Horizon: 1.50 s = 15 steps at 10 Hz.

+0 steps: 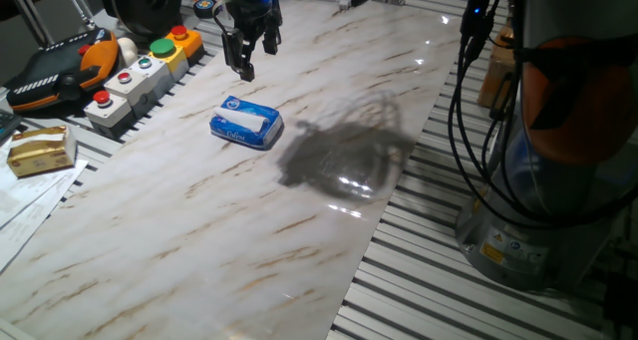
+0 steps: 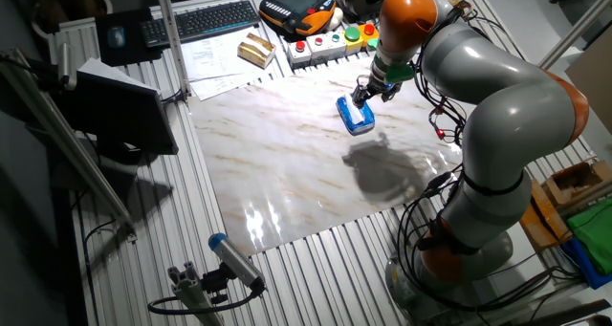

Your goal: Pull out a napkin

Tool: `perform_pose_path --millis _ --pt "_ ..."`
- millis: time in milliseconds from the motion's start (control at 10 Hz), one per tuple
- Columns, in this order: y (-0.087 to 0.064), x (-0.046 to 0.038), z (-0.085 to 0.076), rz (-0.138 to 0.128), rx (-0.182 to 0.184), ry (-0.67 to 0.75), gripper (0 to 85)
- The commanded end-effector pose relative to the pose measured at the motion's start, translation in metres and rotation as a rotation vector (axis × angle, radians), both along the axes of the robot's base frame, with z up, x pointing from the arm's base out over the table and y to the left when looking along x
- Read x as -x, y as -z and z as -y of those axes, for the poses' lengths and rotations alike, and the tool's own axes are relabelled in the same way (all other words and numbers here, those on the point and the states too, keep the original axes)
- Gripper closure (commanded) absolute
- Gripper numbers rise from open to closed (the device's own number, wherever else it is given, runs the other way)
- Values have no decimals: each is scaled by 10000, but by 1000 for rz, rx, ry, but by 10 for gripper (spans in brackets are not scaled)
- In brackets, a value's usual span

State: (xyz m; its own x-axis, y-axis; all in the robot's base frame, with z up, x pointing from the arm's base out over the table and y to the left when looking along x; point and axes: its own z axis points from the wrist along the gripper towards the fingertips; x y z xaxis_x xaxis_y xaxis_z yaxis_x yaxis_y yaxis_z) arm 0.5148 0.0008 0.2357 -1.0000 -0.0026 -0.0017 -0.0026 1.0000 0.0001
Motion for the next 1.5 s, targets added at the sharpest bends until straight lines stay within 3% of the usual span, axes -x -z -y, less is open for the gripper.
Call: perform_pose_path --millis 0,300,800,900,1400 --pt "0 -1 0 -17 60 -13 843" --pt "-64 2 -23 -21 71 -12 843" --pt "105 -42 63 -11 42 -7 843" --pt "136 -53 64 -9 23 1 843" --pt "297 -115 58 2 0 5 843"
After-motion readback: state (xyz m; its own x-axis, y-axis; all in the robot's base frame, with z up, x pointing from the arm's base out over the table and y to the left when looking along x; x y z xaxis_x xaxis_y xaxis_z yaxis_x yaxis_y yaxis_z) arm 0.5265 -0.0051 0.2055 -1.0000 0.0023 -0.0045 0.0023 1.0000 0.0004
